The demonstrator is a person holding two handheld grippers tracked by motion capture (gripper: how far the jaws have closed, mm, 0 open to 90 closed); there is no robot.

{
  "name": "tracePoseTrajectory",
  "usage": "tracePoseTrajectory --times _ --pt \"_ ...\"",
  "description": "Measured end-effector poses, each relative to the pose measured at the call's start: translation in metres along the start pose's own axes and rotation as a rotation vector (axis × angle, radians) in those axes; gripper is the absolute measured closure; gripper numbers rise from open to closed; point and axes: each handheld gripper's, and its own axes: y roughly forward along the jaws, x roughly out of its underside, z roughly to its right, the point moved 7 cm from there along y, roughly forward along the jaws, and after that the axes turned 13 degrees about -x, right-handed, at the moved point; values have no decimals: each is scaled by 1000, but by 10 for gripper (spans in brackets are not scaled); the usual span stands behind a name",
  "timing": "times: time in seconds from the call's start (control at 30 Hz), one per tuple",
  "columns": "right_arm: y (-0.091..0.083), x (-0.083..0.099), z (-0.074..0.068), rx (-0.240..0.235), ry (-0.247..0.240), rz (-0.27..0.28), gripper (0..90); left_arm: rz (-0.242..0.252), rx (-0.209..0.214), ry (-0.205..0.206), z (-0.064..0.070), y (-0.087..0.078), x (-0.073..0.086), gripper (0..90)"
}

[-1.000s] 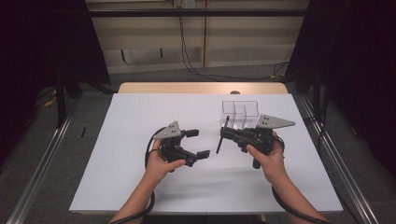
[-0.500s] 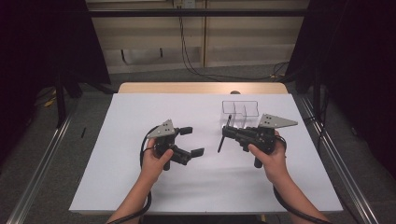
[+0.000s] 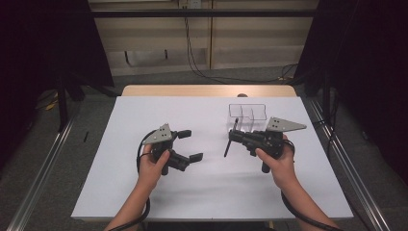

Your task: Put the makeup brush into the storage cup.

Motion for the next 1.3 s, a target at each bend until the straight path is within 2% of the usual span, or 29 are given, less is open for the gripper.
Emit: tracePoseTrajectory --times 0.57,0.87,1.3 --pt "-2 0 1 4 -2 2 842 21 -34 14 -13 -22 -1 0" --pt "-3 0 5 12 -3 0 843 17 -62 32 -21 -38 0 0" --pt "-2 0 6 14 -3 -1 842 17 -96 37 -30 -59 5 0"
